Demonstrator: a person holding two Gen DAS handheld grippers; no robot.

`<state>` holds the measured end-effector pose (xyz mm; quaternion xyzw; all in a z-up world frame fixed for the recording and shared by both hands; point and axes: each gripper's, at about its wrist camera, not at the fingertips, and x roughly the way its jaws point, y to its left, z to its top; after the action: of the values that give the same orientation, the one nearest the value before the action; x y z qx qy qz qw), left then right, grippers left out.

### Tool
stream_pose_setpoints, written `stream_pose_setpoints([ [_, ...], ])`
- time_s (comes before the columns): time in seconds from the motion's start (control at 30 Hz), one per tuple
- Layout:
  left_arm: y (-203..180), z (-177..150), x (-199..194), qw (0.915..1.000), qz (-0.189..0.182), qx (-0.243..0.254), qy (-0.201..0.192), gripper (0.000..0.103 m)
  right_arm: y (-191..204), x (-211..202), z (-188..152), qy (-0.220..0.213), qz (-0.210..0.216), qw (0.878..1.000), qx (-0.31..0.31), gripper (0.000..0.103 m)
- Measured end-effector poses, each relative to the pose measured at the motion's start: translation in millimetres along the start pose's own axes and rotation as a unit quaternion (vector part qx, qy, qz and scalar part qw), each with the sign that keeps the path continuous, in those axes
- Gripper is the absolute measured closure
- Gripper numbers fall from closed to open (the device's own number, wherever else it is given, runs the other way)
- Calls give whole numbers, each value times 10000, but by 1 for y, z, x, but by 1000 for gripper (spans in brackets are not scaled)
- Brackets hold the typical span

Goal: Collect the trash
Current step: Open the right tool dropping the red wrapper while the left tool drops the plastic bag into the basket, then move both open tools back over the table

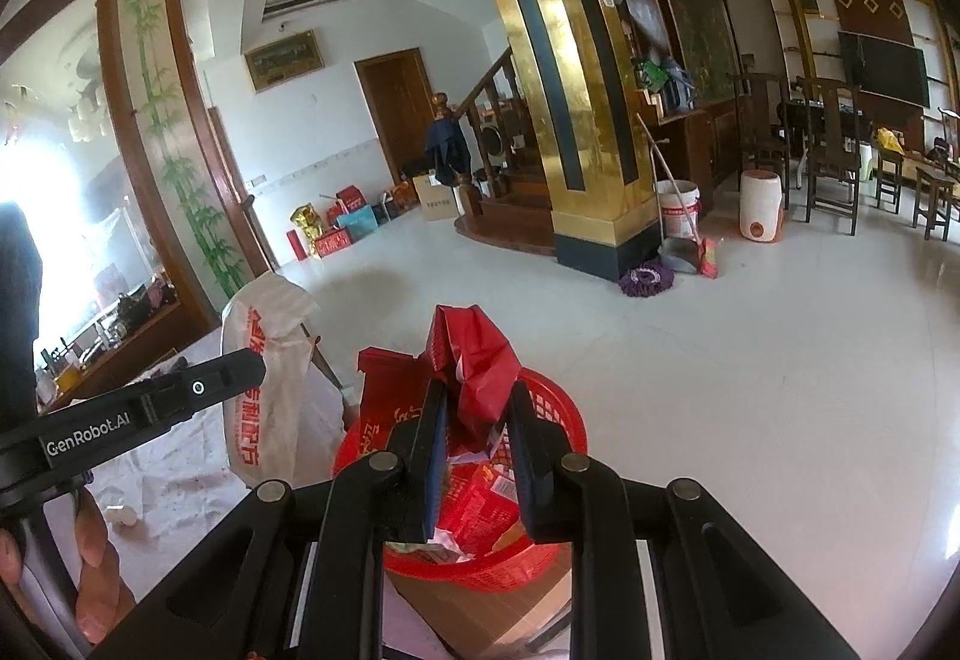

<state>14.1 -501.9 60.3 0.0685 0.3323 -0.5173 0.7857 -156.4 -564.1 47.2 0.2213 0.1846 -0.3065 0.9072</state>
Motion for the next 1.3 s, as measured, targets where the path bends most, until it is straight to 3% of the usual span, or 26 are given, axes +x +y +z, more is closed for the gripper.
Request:
stream_pose_setpoints([
  [1.13,13,-3,52,9982,273,-190,497,90,-4,67,0,542,2,9985,11,80],
  [1.17,14,-3,53,9981,306,-202,497,86,-4,68,-1,552,-3,9985,20,78],
  [1.23,16,-3,54,9978,313,-227,530,86,-7,70,-1,588,-14,9982,62,61],
  [1.3,18,-4,54,9976,298,-260,573,81,-9,72,-1,615,-32,9981,99,52],
])
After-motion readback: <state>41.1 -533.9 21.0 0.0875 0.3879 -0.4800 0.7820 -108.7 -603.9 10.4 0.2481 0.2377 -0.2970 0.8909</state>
